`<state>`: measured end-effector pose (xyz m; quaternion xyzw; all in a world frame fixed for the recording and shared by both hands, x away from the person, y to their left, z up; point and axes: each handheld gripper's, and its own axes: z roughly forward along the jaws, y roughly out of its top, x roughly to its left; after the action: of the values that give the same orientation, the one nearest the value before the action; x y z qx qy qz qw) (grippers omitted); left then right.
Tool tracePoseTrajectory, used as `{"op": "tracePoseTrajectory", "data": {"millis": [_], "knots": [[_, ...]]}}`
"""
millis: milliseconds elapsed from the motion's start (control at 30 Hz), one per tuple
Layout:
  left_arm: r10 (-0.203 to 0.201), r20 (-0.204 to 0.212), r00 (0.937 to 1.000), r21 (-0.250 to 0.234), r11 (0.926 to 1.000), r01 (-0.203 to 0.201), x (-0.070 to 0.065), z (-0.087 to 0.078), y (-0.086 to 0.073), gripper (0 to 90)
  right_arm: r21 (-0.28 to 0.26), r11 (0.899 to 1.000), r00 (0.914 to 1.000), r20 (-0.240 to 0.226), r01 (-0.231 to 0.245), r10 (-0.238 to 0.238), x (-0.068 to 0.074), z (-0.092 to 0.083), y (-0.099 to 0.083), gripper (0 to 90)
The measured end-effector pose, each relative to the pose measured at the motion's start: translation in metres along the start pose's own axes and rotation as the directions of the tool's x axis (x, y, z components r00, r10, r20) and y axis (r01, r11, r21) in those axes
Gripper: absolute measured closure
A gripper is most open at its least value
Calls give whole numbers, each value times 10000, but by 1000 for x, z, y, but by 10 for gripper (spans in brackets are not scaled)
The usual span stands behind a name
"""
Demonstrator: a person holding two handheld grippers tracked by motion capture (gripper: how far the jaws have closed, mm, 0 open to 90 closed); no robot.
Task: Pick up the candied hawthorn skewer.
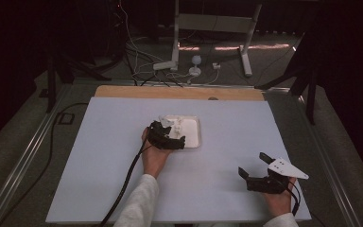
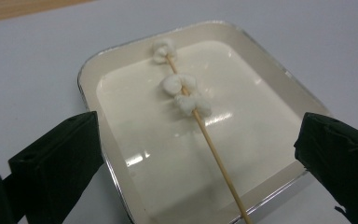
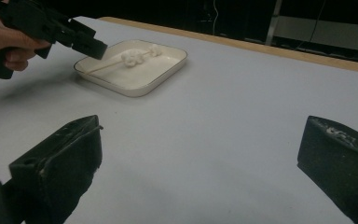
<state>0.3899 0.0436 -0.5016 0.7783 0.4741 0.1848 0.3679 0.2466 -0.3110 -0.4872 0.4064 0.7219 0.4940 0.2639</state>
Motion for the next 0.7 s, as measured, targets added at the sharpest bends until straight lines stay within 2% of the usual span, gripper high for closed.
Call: {"op": "tracePoseTrajectory", "data": {"millis": [67,133,200,233,333,600,700], "knots": [[-90,-72,9999,411,9991,93,-1,3,0,70,-7,10000,10000,0,14,-14,0,0,0,0],[-115,140,9998,670,9977,105,-1,5,-1,194,4,10000,10000,2,15,-15,0,0,0,0],[-108,68,9999,808,9967,102,-2,7,-2,275,10,10000,10000,-3,20,-20,0,0,0,0],[-134,170,9998,920,9957,118,-2,8,-2,342,7,10000,10000,2,24,-24,0,0,0,0],[-90,286,9995,1413,9900,49,-2,11,-4,488,17,10000,10000,-1,10,-10,0,0,0,0],[45,-219,9998,1768,9843,-5,-3,9,-4,815,10,10000,10000,-1,21,-21,0,0,0,0],[-105,-121,9999,1815,9833,125,-1,8,-4,882,18,10000,10000,-4,32,-32,0,0,0,0]]}}
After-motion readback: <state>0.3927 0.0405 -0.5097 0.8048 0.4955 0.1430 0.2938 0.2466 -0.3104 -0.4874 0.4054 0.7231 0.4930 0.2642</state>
